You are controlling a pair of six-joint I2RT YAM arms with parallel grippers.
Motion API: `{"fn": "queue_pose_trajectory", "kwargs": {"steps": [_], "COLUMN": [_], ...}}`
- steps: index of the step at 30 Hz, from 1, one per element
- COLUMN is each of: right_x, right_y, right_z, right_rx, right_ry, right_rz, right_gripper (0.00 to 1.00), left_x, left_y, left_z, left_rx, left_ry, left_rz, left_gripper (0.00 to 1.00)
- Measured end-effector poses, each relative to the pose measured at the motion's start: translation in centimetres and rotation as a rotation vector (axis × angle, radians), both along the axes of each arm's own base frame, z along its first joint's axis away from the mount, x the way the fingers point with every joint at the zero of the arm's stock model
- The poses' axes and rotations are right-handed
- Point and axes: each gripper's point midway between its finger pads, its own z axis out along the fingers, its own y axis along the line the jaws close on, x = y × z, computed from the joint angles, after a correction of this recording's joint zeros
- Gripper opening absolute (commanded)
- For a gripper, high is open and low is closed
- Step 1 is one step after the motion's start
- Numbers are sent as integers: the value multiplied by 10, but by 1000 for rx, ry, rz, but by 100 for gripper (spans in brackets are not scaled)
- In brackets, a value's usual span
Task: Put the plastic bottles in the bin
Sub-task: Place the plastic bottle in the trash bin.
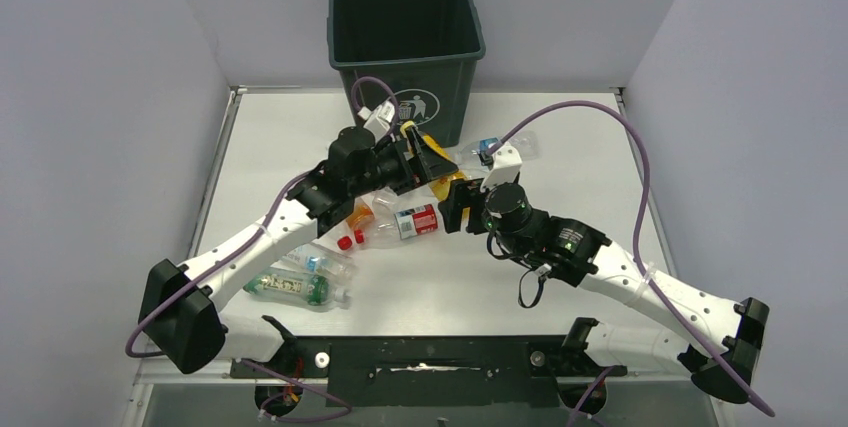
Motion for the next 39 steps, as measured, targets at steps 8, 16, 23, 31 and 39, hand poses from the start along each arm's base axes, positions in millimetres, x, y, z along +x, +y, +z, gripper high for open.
{"fn": "queue_pose_trajectory", "kwargs": {"steps": [8,16,23,31,39], "right_x": [0,-1,-3,-6,-8], "right_y": [0,0,-2,-6,-8], "right_z": [-1,-2,-8,-8,-3], "right_rx": [1,10,9,27,45], "right_ry": [4,15,26,28,19], "right_rz": [-3,-9,-13,-19,-20], "right_gripper": [59,74,94,97,98], "left_x": [3,4,2,0,3], "left_y": [-4,-5,-8,-8,-5], "left_z": [2,1,-5,-7,-8], "left_rx": [-13,-13,-2,5,11], "left_ry": [-14,-15,-7,1,-1], "left_rz": [4,2,-16,-28,-23], "left_gripper": [52,40,36,32,29]}}
